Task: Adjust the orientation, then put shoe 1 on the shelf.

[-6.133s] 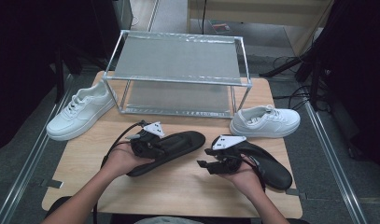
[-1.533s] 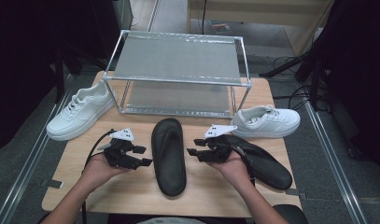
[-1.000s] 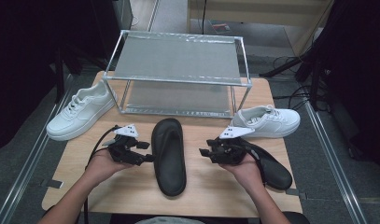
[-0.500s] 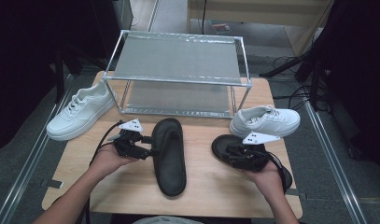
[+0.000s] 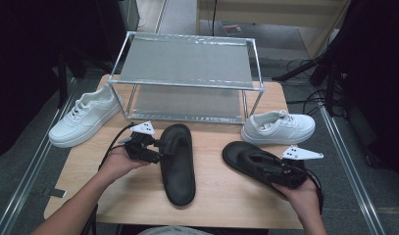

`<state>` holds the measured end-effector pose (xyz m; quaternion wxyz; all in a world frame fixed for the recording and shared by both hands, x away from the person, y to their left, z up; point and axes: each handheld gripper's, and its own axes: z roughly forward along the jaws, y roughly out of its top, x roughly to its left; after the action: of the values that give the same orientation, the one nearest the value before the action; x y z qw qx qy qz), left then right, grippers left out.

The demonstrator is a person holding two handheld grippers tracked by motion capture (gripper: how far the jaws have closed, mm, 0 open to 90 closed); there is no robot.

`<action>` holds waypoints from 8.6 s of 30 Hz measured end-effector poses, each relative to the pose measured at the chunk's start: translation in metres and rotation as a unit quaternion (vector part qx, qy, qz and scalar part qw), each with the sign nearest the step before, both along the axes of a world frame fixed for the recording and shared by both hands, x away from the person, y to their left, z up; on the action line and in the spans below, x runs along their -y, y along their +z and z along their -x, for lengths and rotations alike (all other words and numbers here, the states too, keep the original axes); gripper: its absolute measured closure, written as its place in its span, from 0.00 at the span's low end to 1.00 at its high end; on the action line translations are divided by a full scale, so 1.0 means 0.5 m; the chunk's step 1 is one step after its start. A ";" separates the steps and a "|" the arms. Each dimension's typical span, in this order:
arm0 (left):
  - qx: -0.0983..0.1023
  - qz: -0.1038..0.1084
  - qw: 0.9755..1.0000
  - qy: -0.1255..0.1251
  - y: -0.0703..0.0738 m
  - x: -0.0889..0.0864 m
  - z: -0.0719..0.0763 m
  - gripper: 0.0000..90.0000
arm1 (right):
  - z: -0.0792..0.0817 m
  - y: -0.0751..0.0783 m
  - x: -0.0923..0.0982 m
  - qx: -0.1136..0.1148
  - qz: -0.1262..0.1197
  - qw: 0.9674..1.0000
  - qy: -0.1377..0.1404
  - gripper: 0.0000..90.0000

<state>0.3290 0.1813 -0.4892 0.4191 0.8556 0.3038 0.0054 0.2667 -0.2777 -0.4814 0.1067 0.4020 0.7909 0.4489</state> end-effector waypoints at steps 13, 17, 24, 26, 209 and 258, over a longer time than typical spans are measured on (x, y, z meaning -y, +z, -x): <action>0.004 -0.010 1.000 0.004 0.003 0.010 -0.013 0.44 | -0.018 -0.037 -0.017 -0.014 0.005 0.999 0.036 0.59; 0.010 -0.004 1.000 0.007 0.009 0.006 -0.011 0.46 | -0.042 -0.059 -0.036 -0.033 0.030 0.998 0.042 0.66; 0.015 -0.010 1.000 0.009 0.009 0.007 -0.011 0.46 | -0.054 -0.071 -0.045 -0.059 0.028 0.996 0.054 0.87; 0.017 -0.008 1.000 0.013 0.010 0.007 -0.010 0.45 | -0.055 -0.067 -0.047 -0.071 0.023 0.996 0.050 0.88; 0.014 -0.023 1.000 0.013 -0.011 -0.012 0.031 0.45 | -0.066 -0.030 -0.253 -0.040 -0.005 0.999 0.027 0.45; 0.022 -0.016 0.999 0.031 -0.018 -0.033 0.017 0.42 | -0.062 -0.083 -0.329 -0.025 0.041 0.999 0.021 0.49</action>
<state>0.3203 0.1975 -0.4981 0.4111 0.8523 0.3206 0.0420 0.2976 -0.1131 -0.5230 0.0941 0.3917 0.8192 0.4083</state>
